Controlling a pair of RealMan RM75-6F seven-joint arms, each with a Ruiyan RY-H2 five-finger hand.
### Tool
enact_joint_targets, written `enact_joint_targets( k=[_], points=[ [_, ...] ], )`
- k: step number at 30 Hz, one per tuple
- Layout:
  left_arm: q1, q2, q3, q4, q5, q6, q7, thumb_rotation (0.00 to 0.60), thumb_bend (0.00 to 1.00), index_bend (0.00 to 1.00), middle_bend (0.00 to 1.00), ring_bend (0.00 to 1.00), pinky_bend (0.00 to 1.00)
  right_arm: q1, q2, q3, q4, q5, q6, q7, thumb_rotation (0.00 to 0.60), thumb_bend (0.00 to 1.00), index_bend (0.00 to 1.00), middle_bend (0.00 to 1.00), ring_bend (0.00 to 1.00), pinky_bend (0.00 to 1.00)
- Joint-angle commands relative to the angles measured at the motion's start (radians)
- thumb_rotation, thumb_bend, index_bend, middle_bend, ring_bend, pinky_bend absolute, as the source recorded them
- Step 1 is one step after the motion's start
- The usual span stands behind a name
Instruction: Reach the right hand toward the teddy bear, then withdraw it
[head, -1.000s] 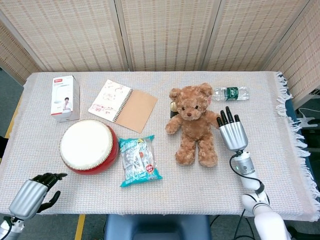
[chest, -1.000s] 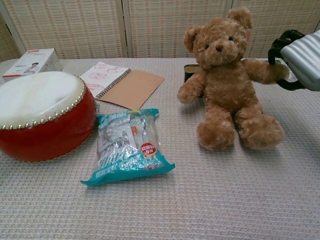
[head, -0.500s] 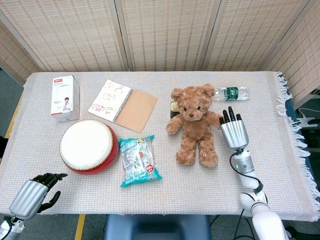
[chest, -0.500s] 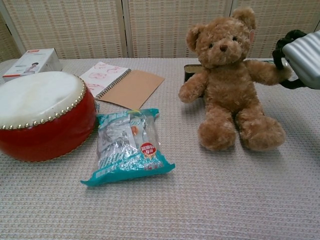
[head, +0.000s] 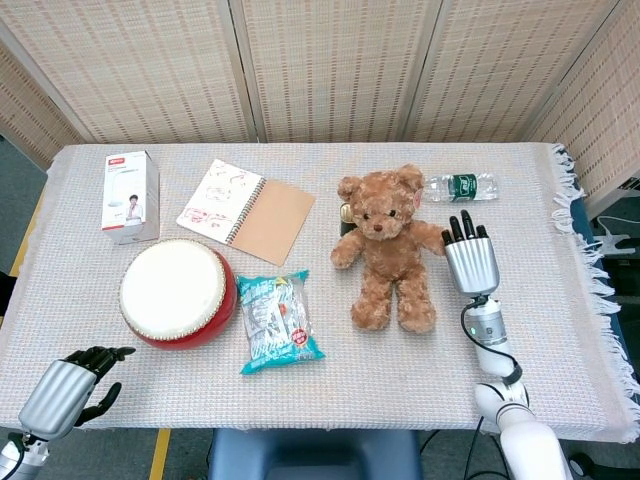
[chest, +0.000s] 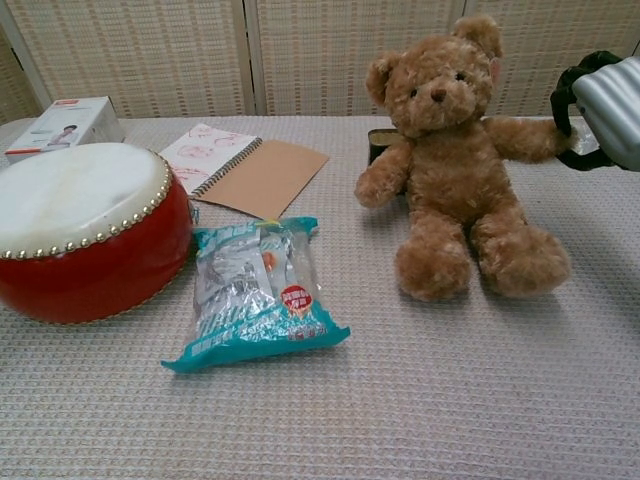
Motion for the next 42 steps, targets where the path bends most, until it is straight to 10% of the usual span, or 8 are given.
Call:
enact_joint_targets(
  k=[1, 42],
  points=[
    [0.000, 0.000, 0.000, -0.001, -0.001, -0.001, -0.001, 0.600, 0.43, 0.25, 0.36, 0.34, 0.51, -0.001, 0.000, -0.004, 0.003, -0.002, -0.004, -0.002, 0.600, 0.13, 0.64, 0.37, 0.24, 0.62],
    [-0.003, -0.001, 0.003, -0.005, 0.000, -0.010, 0.009, 0.600, 0.43, 0.25, 0.36, 0.34, 0.51, -0.011, 0.022, -0.026, 0.018, 0.021, -0.094, -0.083, 0.600, 0.13, 0.61, 0.37, 0.24, 0.62]
  ],
)
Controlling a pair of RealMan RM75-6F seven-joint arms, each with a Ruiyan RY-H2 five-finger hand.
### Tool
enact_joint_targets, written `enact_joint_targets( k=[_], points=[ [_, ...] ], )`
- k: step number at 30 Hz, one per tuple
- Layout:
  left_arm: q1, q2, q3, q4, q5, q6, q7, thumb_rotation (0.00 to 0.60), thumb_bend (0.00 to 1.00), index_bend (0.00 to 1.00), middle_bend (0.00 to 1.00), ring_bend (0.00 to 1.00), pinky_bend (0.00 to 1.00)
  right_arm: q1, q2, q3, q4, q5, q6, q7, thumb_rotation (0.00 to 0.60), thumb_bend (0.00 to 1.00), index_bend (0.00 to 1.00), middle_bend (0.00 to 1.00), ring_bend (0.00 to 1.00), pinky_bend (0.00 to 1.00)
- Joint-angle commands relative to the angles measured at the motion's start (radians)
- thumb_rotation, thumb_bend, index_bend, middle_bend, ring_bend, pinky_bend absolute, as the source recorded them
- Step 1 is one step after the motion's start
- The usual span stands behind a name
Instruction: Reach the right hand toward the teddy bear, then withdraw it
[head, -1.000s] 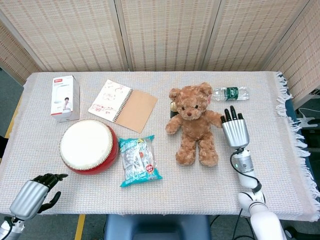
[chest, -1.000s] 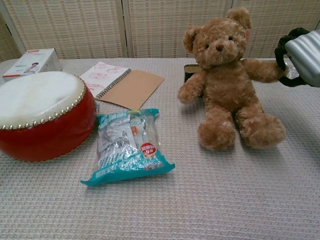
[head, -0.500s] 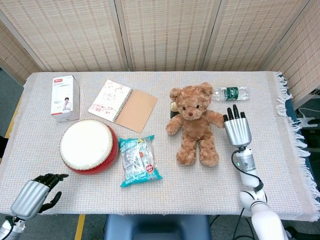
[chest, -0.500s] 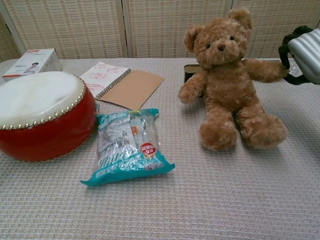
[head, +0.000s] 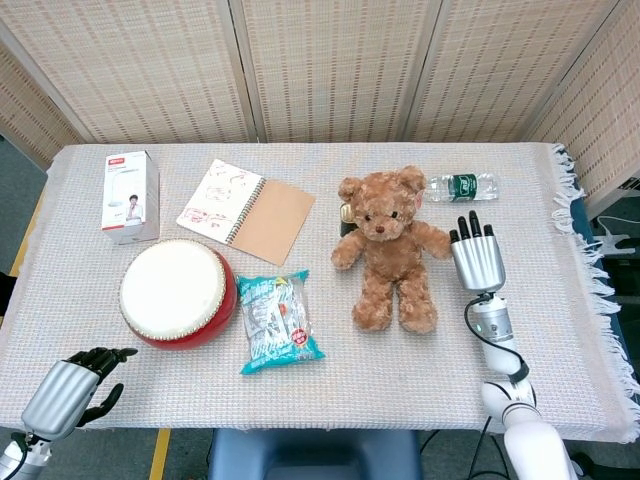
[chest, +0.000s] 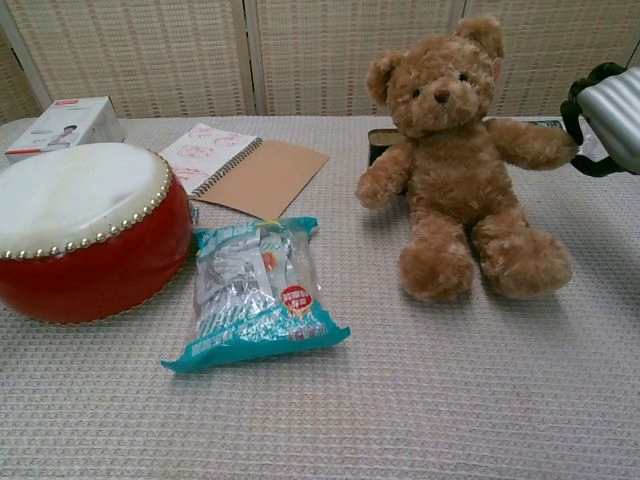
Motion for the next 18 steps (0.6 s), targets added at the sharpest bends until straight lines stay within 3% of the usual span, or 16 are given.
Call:
enact_joint_targets(
  k=[1, 8, 13, 16, 18],
  points=[
    [0.000, 0.000, 0.001, 0.000, -0.001, -0.002, 0.000, 0.600, 0.43, 0.25, 0.36, 0.34, 0.51, -0.002, 0.002, -0.001, 0.005, 0.003, -0.006, -0.011, 0.600, 0.13, 0.61, 0.37, 0.24, 0.62],
    [0.001, 0.000, 0.001, 0.002, 0.002, 0.001, -0.001, 0.600, 0.43, 0.25, 0.36, 0.34, 0.51, -0.012, 0.014, 0.012, -0.028, 0.014, 0.082, 0.057, 0.600, 0.13, 0.59, 0.37, 0.24, 0.62],
    [0.002, 0.000, 0.000, 0.005, 0.001, 0.004, -0.001, 0.600, 0.43, 0.25, 0.36, 0.34, 0.51, -0.131, 0.055, 0.017, -0.145, 0.036, 0.118, 0.107, 0.600, 0.13, 0.49, 0.37, 0.24, 0.61],
    [0.001, -0.001, -0.001, 0.002, -0.003, 0.001, -0.001, 0.600, 0.43, 0.25, 0.36, 0.34, 0.51, -0.280, 0.193, -0.045, -0.413, 0.015, 0.131, 0.067, 0.600, 0.13, 0.32, 0.36, 0.22, 0.59],
    [0.001, -0.003, -0.001, 0.003, -0.003, -0.002, 0.005, 0.600, 0.43, 0.25, 0.36, 0.34, 0.51, -0.374, 0.378, -0.119, -0.731, -0.019, 0.153, -0.012, 0.600, 0.13, 0.22, 0.34, 0.19, 0.55]
  ],
)
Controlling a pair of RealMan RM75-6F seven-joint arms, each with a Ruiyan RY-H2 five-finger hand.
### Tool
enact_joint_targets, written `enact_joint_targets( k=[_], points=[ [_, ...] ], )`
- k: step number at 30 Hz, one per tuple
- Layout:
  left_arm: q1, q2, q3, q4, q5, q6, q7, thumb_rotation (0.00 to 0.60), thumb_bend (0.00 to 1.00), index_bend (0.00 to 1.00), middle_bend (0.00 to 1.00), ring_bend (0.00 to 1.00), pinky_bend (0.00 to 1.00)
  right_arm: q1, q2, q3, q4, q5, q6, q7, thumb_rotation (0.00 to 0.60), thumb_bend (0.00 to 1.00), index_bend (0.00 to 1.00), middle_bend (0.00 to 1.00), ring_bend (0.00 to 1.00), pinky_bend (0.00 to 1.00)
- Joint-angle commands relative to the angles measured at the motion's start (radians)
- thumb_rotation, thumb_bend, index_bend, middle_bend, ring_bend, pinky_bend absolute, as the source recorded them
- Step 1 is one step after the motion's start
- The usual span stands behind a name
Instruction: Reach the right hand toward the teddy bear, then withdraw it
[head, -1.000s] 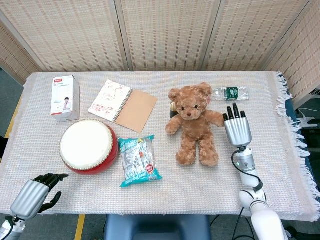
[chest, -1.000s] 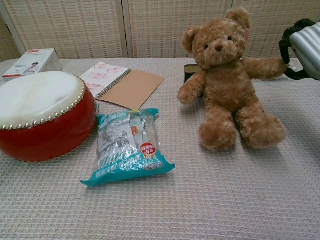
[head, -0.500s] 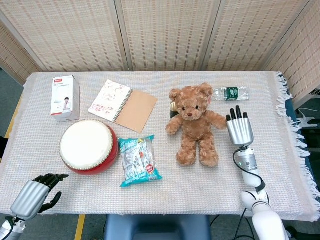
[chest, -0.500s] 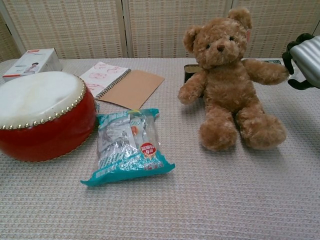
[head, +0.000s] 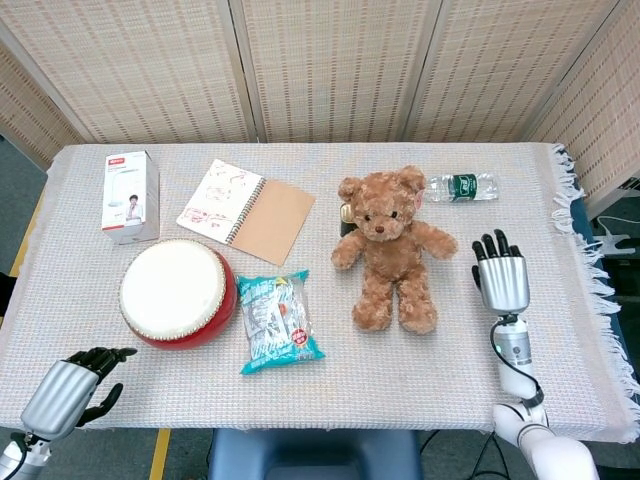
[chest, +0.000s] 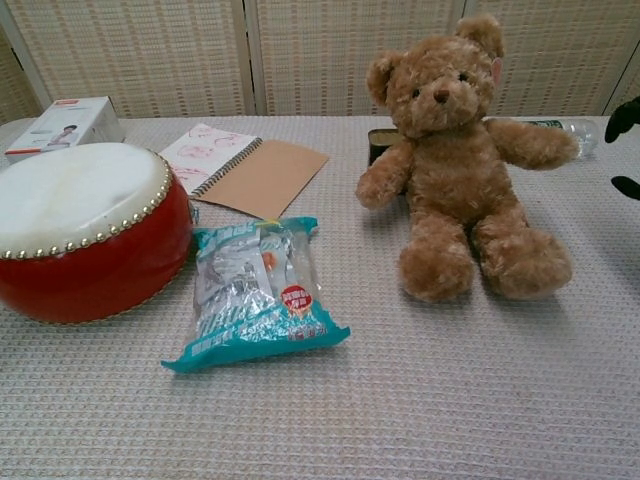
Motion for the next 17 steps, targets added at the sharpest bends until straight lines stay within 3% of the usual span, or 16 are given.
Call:
enact_joint_targets(
  k=[1, 2, 3, 6, 10, 17],
  points=[
    [-0.001, -0.001, 0.001, 0.000, 0.000, -0.005, 0.007, 0.600, 0.43, 0.25, 0.36, 0.34, 0.51, -0.248, 0.375, -0.145, -0.652, -0.053, 0.045, -0.147, 0.600, 0.13, 0.21, 0.34, 0.18, 0.54],
    [-0.001, -0.002, 0.003, -0.002, 0.000, -0.009, 0.011, 0.600, 0.43, 0.25, 0.36, 0.34, 0.51, -0.277, 0.468, -0.176, -0.809, -0.059, 0.043, -0.198, 0.600, 0.13, 0.19, 0.34, 0.18, 0.52],
    [-0.001, -0.002, 0.003, -0.004, 0.001, -0.010, 0.015, 0.600, 0.43, 0.25, 0.36, 0.34, 0.51, -0.293, 0.523, -0.195, -0.899, -0.060, 0.040, -0.226, 0.600, 0.13, 0.19, 0.34, 0.18, 0.51],
    [-0.001, -0.003, 0.006, -0.008, 0.010, -0.008, 0.027, 0.600, 0.43, 0.25, 0.36, 0.34, 0.51, -0.319, 0.625, -0.230, -1.067, -0.062, 0.022, -0.269, 0.600, 0.13, 0.19, 0.34, 0.18, 0.50],
    [0.000, -0.006, 0.004, -0.010, 0.009, -0.008, 0.034, 0.600, 0.43, 0.25, 0.36, 0.34, 0.51, -0.327, 0.661, -0.246, -1.112, -0.086, 0.008, -0.285, 0.600, 0.13, 0.19, 0.34, 0.18, 0.49],
    [-0.005, -0.009, 0.001, -0.008, 0.008, -0.011, 0.031, 0.600, 0.43, 0.25, 0.36, 0.34, 0.51, -0.341, 0.670, -0.225, -1.144, -0.055, -0.019, -0.326, 0.600, 0.13, 0.19, 0.34, 0.18, 0.49]
  ],
)
